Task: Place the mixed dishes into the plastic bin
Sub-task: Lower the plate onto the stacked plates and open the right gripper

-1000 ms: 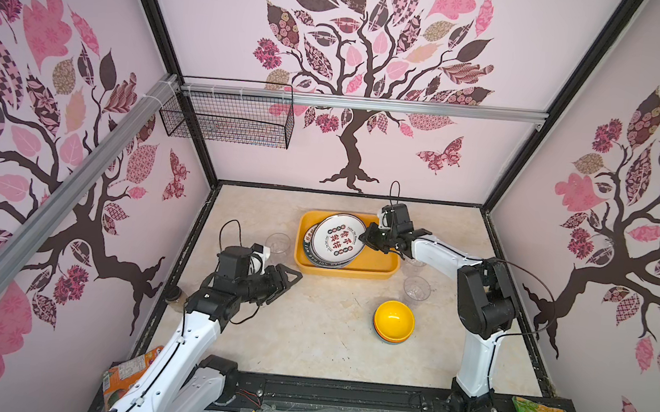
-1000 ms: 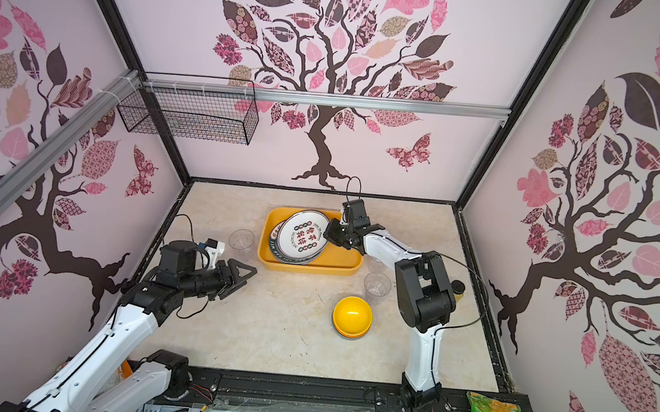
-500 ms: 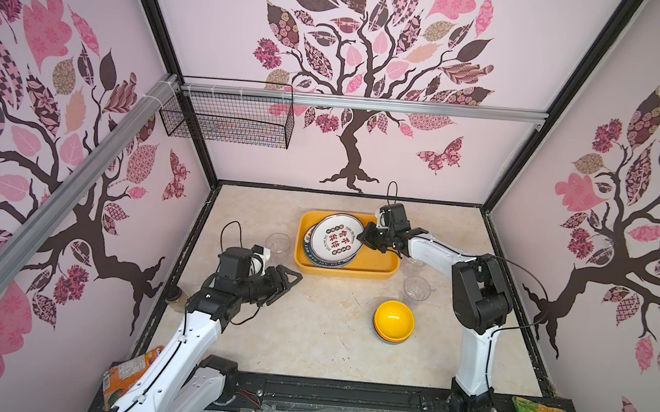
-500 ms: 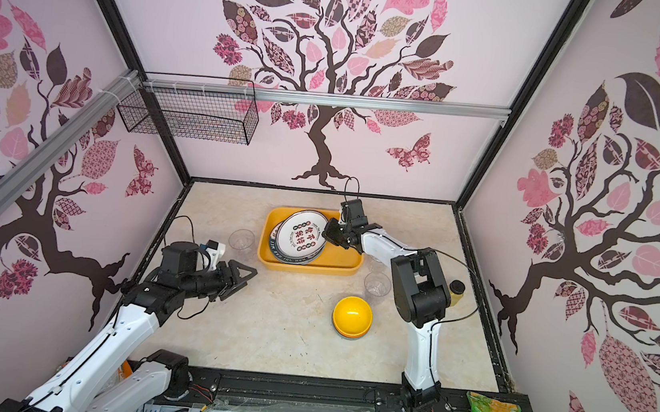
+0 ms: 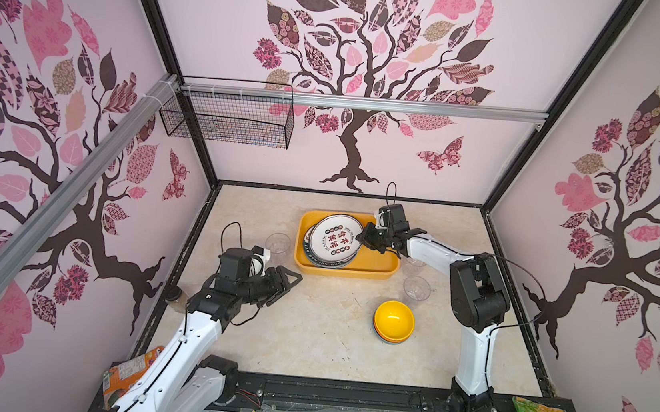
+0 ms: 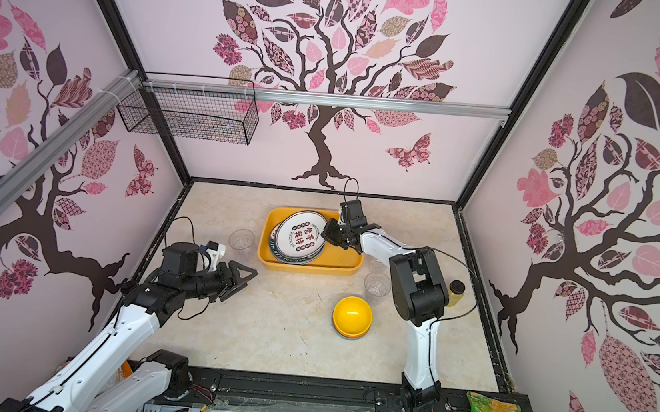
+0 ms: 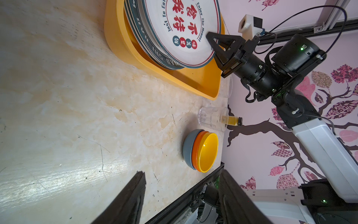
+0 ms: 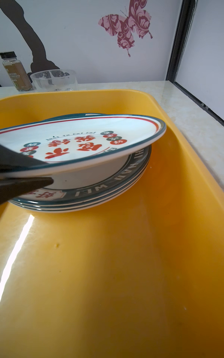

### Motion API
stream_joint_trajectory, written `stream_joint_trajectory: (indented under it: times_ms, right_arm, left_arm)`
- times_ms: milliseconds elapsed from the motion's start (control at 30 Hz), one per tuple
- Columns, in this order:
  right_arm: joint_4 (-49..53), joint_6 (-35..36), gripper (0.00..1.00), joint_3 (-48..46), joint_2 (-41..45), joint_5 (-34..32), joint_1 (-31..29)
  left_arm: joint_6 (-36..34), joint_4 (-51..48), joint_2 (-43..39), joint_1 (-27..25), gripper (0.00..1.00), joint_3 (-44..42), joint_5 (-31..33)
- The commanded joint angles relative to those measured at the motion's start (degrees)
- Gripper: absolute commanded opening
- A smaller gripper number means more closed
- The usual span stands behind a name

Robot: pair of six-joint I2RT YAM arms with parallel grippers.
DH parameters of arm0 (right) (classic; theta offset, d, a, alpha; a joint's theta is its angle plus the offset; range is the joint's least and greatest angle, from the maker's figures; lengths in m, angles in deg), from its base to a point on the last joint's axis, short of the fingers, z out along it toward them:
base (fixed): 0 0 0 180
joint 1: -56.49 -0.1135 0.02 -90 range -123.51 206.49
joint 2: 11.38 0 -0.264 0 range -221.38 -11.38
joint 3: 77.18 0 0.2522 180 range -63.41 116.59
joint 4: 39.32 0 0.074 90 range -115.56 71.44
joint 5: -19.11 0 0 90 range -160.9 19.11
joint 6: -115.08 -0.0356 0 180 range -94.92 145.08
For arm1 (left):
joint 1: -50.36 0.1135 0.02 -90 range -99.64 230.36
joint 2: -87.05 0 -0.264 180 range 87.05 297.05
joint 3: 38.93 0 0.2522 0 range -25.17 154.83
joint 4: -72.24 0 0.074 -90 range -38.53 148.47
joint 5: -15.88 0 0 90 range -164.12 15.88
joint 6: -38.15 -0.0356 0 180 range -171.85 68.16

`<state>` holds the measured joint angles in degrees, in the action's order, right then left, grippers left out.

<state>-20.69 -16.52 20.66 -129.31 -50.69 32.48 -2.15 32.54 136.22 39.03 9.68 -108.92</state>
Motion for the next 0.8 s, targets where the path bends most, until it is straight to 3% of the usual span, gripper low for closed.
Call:
stream_joint_trajectory:
  times_ms: [0, 667, 767]
  right_arm:
    - [-1.9, -0.7, 0.00, 3.0, -2.5, 1.7, 0.1]
    - [-1.2, -0.6, 0.00, 3.5, -3.8, 1.9, 0.0]
    - [-0.7, -0.5, 0.05, 3.7, -4.1, 1.9, 0.0]
  left_arm:
    - [0.1, 1.0, -0.3, 0.1, 0.63, -1.4, -0.3]
    - [0.6, 0.8, -0.8, 0.2, 0.63, -2.1, 0.2]
    - [0.7, 0.9, -1.0, 0.2, 0.63, -2.2, 0.2]
